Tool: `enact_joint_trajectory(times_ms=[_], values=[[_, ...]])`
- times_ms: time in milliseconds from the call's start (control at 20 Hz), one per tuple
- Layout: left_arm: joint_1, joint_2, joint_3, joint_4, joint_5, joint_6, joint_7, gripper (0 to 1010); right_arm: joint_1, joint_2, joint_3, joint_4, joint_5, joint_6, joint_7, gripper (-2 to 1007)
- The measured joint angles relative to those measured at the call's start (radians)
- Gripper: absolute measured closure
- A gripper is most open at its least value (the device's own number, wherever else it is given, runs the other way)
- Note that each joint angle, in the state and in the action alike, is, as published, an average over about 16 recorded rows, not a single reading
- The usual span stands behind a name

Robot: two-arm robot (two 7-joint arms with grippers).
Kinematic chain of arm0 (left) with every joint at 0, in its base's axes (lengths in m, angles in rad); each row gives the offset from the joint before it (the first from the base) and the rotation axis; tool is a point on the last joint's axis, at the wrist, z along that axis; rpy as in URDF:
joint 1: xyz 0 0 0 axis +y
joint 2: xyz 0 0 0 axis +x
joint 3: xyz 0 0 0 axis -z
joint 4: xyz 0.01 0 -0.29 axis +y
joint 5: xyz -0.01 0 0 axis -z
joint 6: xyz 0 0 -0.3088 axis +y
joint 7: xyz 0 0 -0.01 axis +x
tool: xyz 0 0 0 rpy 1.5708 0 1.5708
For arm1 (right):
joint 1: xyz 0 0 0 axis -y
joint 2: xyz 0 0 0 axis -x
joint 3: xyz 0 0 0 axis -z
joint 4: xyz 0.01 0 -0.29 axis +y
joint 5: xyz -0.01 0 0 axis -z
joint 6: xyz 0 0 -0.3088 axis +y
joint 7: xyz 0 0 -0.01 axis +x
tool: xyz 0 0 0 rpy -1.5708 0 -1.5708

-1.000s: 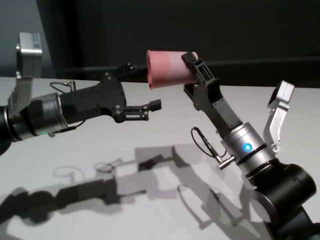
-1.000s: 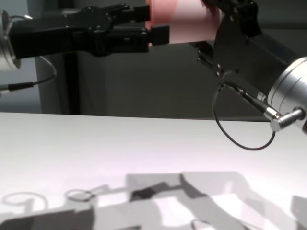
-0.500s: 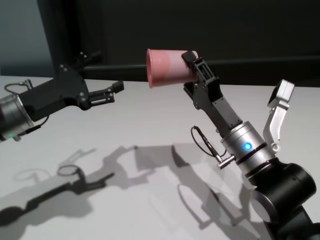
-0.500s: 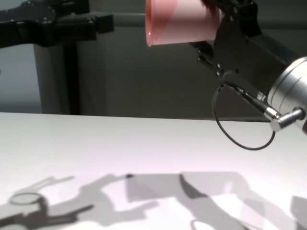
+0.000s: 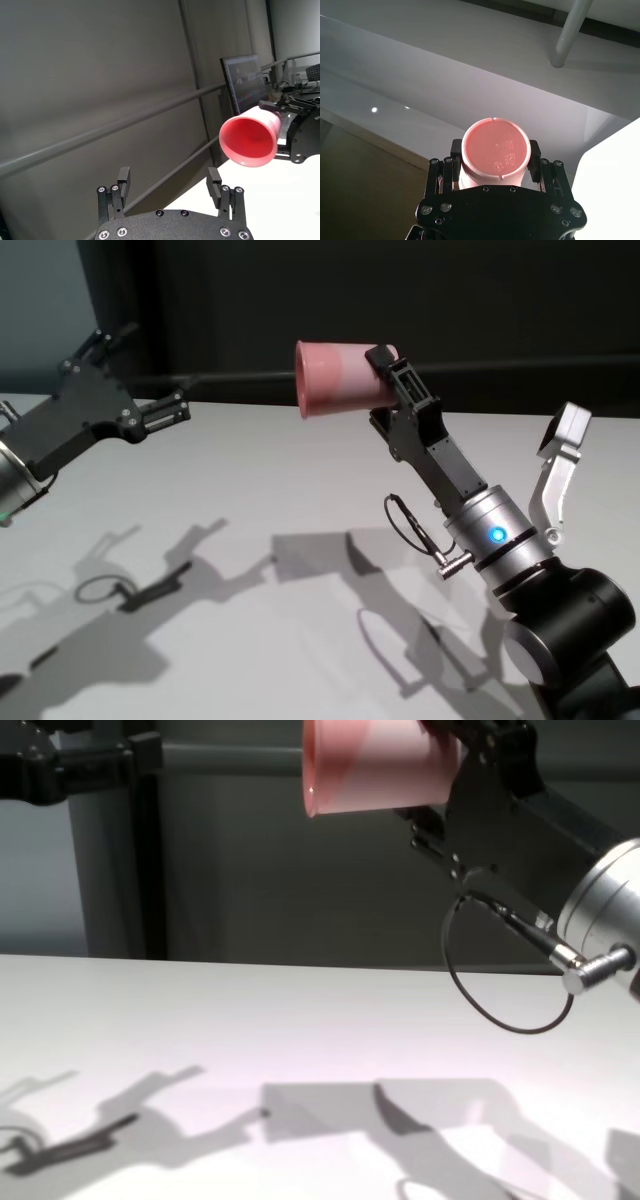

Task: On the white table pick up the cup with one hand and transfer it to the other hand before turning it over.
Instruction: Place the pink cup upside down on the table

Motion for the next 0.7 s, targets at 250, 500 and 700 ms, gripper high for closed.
enact_joint_trajectory(times_ms=[250,500,700], values=[[0.045,-0.009,-0.037,-0.025,0.029,0.009,0.077,9,0.000,0.000,0.000,0.000,0.000,0.000,0.000,258],[0.079,-0.022,-0.064,-0.030,0.040,0.016,0.120,9,0.000,0.000,0.000,0.000,0.000,0.000,0.000,258],[0.100,-0.035,-0.077,-0.020,0.049,0.006,0.131,9,0.000,0.000,0.000,0.000,0.000,0.000,0.000,258]])
